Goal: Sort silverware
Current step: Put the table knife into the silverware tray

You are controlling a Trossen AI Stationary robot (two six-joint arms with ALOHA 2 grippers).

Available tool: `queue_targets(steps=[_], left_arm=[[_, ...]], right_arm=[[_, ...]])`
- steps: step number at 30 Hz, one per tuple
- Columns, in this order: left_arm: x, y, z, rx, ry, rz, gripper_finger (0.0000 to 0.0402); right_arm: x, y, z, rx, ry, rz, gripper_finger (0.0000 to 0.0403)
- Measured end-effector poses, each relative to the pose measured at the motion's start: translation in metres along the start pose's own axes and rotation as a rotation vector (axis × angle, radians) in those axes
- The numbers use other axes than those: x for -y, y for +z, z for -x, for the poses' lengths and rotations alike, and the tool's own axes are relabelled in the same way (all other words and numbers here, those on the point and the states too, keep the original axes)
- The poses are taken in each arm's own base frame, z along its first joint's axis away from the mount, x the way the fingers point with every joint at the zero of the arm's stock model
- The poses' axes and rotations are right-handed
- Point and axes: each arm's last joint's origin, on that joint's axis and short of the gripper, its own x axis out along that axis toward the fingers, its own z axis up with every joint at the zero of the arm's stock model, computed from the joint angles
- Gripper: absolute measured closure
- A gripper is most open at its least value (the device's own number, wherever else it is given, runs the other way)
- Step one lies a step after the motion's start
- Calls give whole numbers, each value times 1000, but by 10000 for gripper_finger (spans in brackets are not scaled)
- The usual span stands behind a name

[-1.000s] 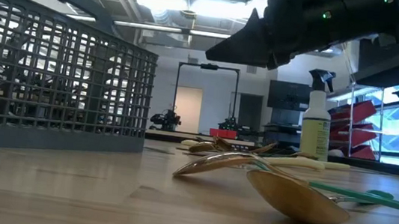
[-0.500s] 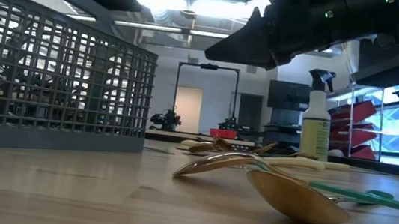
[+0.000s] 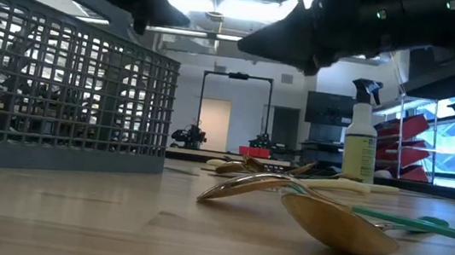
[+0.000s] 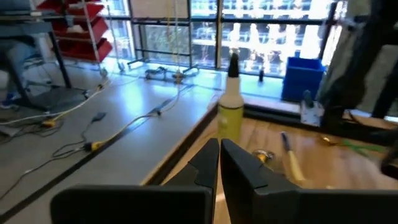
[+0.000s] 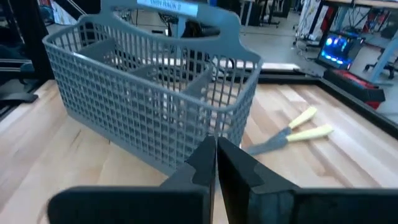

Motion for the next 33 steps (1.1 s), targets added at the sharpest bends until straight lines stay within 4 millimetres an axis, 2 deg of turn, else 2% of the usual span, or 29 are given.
queue_targets(steps=[4, 8, 11, 14, 17, 21, 26, 28, 33], left_arm=[[-8, -1, -15, 78, 32, -4, 400], [-23, -8, -20, 49, 139, -56, 400], [-35, -10, -19, -34, 167, -80, 400], [-48, 2, -19, -154, 152, -62, 400], [-55, 14, -25, -307, 131, -118, 400], [-59, 26, -35, -491, 50, -277, 400], [-64, 26, -40, -783, -78, -600, 400], [-65, 32, -41, -858, -111, -717, 400], [-67, 41, -38, -1045, -263, -864, 400]], right_arm=[[1, -5, 2, -10, -1, 1, 403], [1, -6, 2, -20, 8, 5, 403], [1, -6, 2, -26, 24, 7, 403], [1, -7, 2, -35, 31, 15, 403], [0, -9, 2, -48, 41, 23, 403], [0, -10, 2, -59, 41, 29, 403], [0, -13, 3, -92, 69, 42, 403], [0, -14, 3, -100, 74, 39, 403], [0, -16, 3, -121, 78, 11, 403]])
